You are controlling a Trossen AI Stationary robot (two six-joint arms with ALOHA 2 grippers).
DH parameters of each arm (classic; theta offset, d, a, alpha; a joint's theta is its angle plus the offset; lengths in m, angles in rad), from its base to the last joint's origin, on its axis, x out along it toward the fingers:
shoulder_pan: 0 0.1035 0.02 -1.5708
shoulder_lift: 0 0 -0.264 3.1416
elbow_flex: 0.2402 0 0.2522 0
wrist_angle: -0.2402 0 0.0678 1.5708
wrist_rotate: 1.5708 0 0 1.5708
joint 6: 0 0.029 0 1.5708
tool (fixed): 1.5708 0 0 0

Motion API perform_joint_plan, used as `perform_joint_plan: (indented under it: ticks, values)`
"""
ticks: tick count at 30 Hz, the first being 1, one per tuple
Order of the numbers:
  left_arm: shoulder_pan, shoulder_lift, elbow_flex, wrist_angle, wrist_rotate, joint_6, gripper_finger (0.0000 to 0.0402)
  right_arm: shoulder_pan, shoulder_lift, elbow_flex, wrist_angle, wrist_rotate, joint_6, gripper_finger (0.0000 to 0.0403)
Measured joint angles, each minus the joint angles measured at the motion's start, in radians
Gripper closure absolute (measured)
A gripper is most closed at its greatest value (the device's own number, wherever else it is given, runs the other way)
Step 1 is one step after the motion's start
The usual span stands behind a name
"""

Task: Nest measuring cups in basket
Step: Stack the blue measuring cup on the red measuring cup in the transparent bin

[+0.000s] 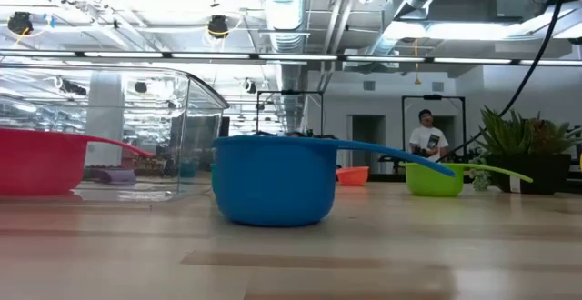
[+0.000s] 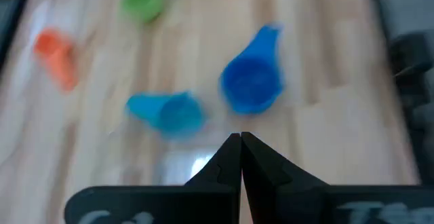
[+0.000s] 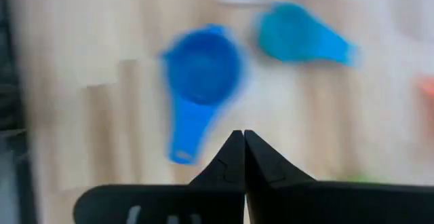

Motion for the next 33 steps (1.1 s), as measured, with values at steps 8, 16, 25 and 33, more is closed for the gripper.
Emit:
perform_joint_plan:
  ticks: [8,16,25,33]
  values:
    - [0.112,0.061,-0.024,0.244,0.194,0.276,0.0382,0.083,-0.095,0.082,-0.224,0.219,0.451,0.0379]
    - [0.246,0.128,-0.025,0.319,0.392,0.348,0.028,0.185,-0.267,-0.015,-0.21,0.427,0.569,0.0394]
    - [0.261,0.258,-0.022,0.364,0.464,0.445,0.0177,0.23,-0.416,-0.266,-0.208,0.445,0.694,0.0382]
    - [0.247,0.356,-0.023,0.365,0.476,0.616,0.0152,0.25,-0.502,-0.483,-0.208,0.401,0.866,0.0386]
